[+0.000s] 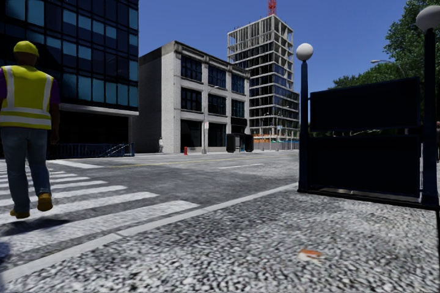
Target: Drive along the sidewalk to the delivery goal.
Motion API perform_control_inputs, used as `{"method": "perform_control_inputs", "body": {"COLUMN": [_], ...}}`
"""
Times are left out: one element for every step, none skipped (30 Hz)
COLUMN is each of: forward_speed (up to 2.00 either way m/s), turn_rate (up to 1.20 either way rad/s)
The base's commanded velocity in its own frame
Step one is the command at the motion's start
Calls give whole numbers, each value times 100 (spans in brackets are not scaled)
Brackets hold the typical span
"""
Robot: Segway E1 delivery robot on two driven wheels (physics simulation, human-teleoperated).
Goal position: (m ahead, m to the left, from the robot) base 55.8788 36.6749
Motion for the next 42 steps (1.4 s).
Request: {"method": "perform_control_inputs", "body": {"forward_speed": [79, 79, 79, 79, 79, 80, 81, 81, 84, 86, 86, 86, 86, 86, 86, 86, 86, 86, 86, 86, 86, 86, 86, 86, 86, 86, 86, 86, 86, 86, 86, 86, 86, 86, 86, 86, 86, 86, 86, 86, 86, 86], "turn_rate": [0, 0, 8, 8, 21, 28, 31, 31, 31, 31, 31, 31, 31, 31, 31, 31, 31, 31, 31, 31, 31, 31, 31, 31, 31, 31, 31, 31, 31, 31, 31, 31, 31, 31, 31, 31, 31, 31, 31, 31, 31, 31]}}
